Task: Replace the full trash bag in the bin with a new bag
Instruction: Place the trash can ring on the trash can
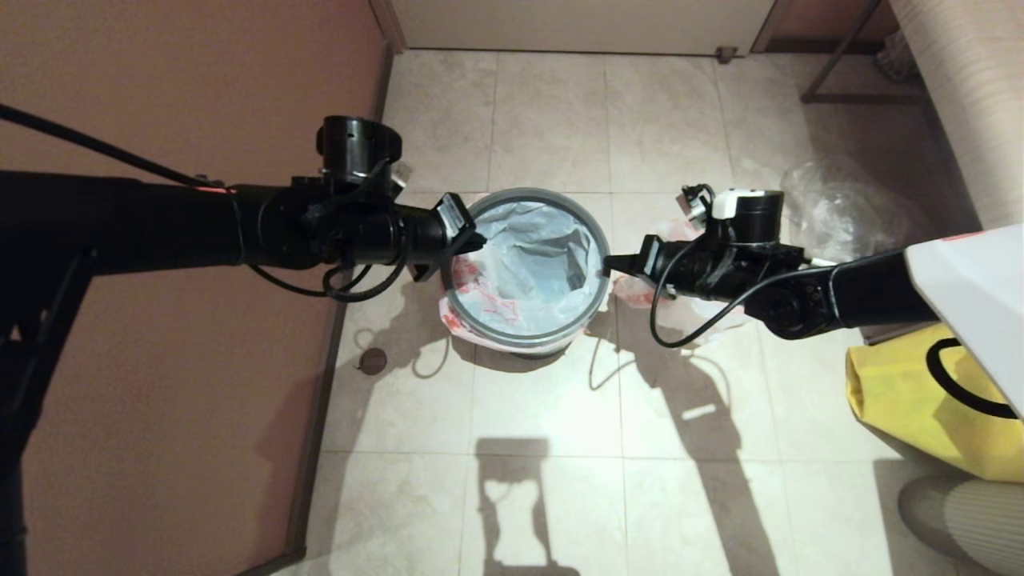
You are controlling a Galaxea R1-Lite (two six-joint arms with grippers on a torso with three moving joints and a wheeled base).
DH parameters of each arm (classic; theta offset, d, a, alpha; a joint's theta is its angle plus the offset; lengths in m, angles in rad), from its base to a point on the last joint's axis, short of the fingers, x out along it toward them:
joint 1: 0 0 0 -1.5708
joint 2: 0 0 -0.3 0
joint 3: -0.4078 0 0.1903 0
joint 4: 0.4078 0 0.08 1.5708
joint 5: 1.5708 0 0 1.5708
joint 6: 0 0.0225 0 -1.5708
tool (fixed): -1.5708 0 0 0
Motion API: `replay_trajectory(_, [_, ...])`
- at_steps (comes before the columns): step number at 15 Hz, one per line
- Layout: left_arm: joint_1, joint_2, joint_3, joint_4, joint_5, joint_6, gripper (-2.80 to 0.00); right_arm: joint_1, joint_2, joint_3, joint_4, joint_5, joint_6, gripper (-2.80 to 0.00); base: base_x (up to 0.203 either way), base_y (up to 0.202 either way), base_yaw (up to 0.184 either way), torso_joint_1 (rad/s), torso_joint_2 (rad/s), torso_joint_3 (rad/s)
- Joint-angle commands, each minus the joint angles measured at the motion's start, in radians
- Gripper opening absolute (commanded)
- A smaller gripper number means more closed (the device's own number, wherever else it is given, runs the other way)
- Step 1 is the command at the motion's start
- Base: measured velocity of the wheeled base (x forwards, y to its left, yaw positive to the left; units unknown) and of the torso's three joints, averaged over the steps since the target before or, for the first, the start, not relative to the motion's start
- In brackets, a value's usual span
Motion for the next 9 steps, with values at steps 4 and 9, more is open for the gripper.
replay_trajectory(4, [0.054, -0.001, 0.055, -0.108, -0.014, 0.02, -2.8, 0.002, 0.086, -0.097, -0.007, 0.003, 0.004, -2.8, 0.0, 0.0, 0.0, 0.0, 0.0, 0.0])
replay_trajectory(9, [0.078, 0.086, 0.054, -0.171, -0.018, 0.05, -2.8, 0.005, 0.154, -0.221, 0.003, 0.003, 0.003, -2.8, 0.0, 0.0, 0.0, 0.0, 0.0, 0.0])
